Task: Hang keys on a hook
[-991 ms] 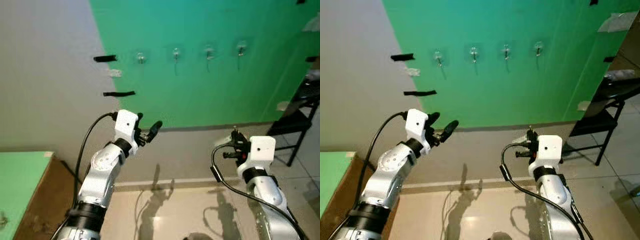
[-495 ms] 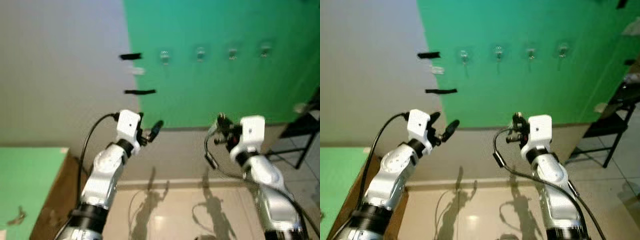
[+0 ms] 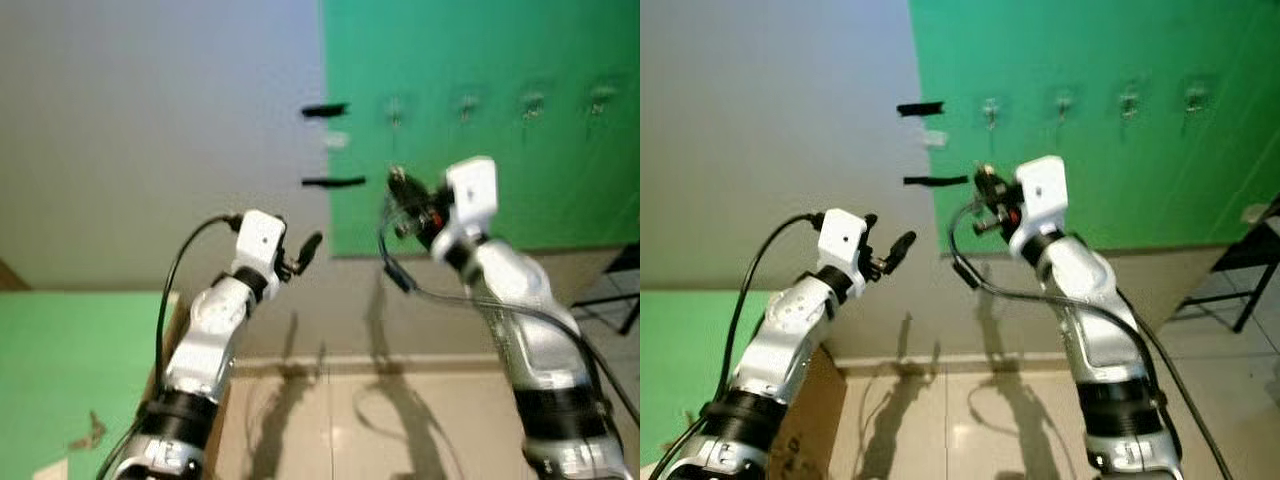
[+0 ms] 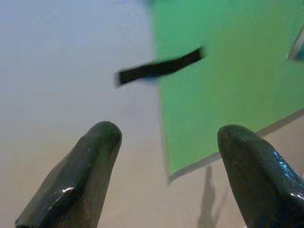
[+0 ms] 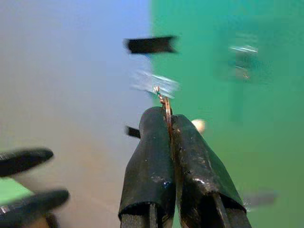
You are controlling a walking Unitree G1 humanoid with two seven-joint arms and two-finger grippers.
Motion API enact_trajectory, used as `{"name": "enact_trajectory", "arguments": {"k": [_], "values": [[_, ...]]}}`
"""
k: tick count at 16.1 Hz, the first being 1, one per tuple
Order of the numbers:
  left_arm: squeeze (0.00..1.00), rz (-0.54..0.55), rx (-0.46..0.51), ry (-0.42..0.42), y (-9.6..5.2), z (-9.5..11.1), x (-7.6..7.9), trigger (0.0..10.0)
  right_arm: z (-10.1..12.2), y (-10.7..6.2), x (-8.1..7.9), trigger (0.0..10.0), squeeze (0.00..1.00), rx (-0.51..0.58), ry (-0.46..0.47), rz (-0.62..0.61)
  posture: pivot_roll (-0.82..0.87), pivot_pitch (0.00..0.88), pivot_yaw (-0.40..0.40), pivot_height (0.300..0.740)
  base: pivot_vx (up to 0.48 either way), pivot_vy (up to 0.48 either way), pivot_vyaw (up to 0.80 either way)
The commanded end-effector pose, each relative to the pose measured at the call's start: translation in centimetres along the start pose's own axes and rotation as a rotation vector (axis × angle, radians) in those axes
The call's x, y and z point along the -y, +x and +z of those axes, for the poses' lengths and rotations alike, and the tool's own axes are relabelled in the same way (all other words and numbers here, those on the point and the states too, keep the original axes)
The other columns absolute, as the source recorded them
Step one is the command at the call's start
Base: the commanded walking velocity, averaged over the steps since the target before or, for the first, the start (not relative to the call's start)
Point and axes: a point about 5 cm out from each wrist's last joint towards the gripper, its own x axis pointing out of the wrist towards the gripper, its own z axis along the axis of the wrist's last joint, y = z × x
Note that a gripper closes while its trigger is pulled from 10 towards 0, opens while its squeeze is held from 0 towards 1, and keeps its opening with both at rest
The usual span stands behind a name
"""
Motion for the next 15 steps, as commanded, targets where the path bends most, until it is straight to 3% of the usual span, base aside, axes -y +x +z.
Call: {"name": "enact_trajectory", "arguments": {"k": [1,4,8,11,15], "values": [[0.00,-0.008,-0.003,0.005,0.2,0.0,0.1,10.0,-0.1,0.0,0.5,0.0,0.00,-0.019,0.010,-0.006,-0.16,0.000,0.050,0.736,0.000,0.000,0.00],[0.00,-0.031,0.024,0.000,0.2,0.3,0.8,10.0,-0.7,0.0,1.2,0.0,0.00,-0.042,0.041,-0.058,-0.16,0.000,0.050,0.736,0.333,-0.342,0.00],[0.00,-0.043,0.020,-0.006,0.1,0.1,1.1,10.0,-0.3,0.2,0.2,0.0,0.00,-0.041,0.029,0.036,-0.16,0.000,0.057,0.736,0.337,-0.338,0.00],[0.00,-0.034,0.047,-0.045,0.2,0.4,1.1,10.0,0.1,0.5,-0.2,0.0,0.00,-0.044,0.034,0.076,-0.16,0.000,0.057,0.736,0.278,0.000,0.00],[0.00,-0.031,0.044,-0.044,0.1,0.3,1.2,10.0,1.7,0.4,-3.6,0.0,0.00,-0.044,0.035,0.365,-0.16,0.000,0.050,0.736,0.000,0.000,0.00]]}}
